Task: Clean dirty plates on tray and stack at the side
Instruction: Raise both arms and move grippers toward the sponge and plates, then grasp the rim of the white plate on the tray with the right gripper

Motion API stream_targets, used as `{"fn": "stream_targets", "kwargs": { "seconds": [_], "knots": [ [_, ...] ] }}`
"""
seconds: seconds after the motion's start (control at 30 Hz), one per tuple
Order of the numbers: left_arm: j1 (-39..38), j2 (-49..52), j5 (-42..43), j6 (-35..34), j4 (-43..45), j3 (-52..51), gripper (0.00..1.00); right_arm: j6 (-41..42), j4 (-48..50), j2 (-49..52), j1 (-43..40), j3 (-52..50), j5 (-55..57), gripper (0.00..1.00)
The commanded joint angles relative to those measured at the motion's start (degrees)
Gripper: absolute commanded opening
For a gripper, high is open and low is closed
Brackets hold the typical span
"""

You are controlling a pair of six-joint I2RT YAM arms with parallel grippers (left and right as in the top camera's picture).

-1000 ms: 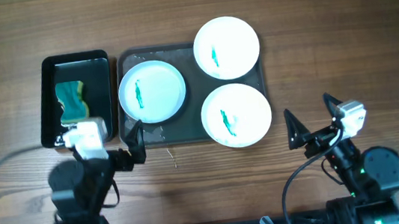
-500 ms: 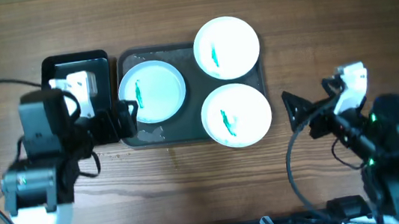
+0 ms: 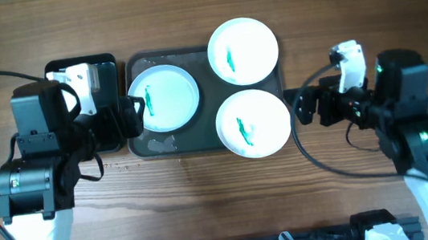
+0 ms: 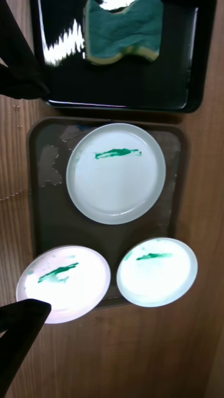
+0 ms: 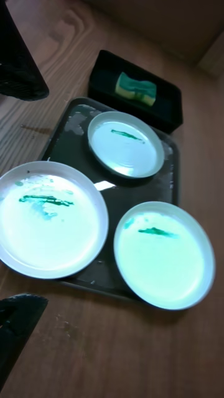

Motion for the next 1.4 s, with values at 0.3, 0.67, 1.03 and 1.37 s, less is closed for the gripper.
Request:
{"fn": "stream_targets", "kwargs": {
  "seconds": [0.3, 0.67, 1.03, 1.37],
  "knots": [
    [0.33, 11.76, -4.59, -3.13, -5.49, 4.68, 1.0, 7.82, 2.8, 11.54, 1.53, 1.11, -0.2, 0.92],
    [1.86, 16.35, -7.41, -3.39, -7.26, 14.56, 1.0, 11.61, 2.93, 13.14, 3.23, 2.78, 0.92, 0.84],
    [8.44, 20.55, -7.37, -3.56, -10.01, 14.6, 1.0, 15.54, 1.9, 24.24, 9.66, 13.86, 1.84, 0.79],
    [8.9, 23.96, -9.79, -3.54, -9.9, 14.91, 1.0, 20.06, 7.87, 34.73, 15.89, 16.63, 0.07, 0.75]
  ]
}}
